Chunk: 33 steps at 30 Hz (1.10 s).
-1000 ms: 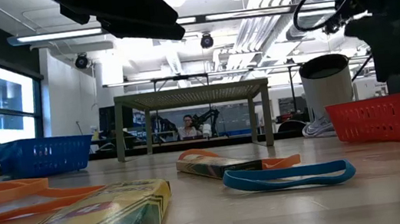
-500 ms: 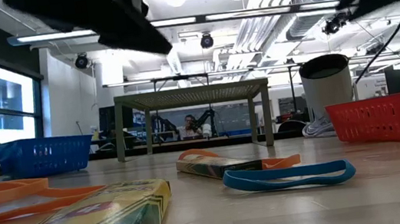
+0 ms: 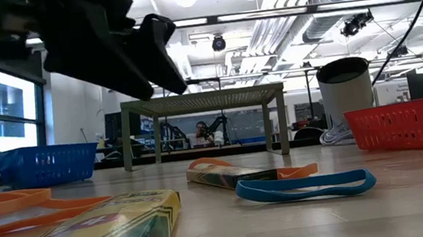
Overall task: Pick & Place Office Desk Supplies
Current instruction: Put the crayon box into the green bin
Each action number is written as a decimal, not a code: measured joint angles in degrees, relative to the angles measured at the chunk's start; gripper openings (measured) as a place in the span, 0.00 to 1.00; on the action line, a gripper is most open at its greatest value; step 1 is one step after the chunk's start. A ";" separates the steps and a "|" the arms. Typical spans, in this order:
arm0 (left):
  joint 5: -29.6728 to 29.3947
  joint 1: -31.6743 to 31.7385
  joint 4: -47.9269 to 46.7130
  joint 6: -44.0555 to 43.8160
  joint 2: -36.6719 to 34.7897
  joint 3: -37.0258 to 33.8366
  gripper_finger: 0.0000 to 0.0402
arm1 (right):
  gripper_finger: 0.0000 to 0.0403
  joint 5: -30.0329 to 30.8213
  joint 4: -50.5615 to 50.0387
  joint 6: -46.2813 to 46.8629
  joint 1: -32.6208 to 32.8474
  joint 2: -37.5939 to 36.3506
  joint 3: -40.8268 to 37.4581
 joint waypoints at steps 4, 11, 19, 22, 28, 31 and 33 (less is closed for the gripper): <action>6.43 1.64 1.04 5.03 0.52 0.00 0.56 | 0.45 -1.40 2.85 -4.38 -0.25 1.40 0.00; 9.89 4.28 6.54 9.10 6.77 -0.02 0.56 | 0.45 -1.79 3.53 -4.84 -0.42 1.78 0.00; 10.38 6.13 14.16 10.56 9.51 -0.01 0.56 | 0.45 -3.11 3.80 -4.86 -0.42 1.78 0.00; 11.35 6.08 15.22 10.52 9.70 0.02 0.56 | 0.45 -3.12 3.81 -4.86 -0.42 1.78 0.00; 11.53 6.55 16.83 8.90 12.46 0.02 0.56 | 0.45 -4.60 3.85 -4.84 -0.42 1.78 0.00; 11.49 7.50 16.74 7.87 13.14 0.00 0.56 | 0.45 -4.67 3.84 -4.84 -0.42 1.78 0.00; 11.53 8.21 17.21 7.21 13.11 0.00 0.56 | 0.45 -4.61 3.83 -4.84 -0.42 1.78 0.00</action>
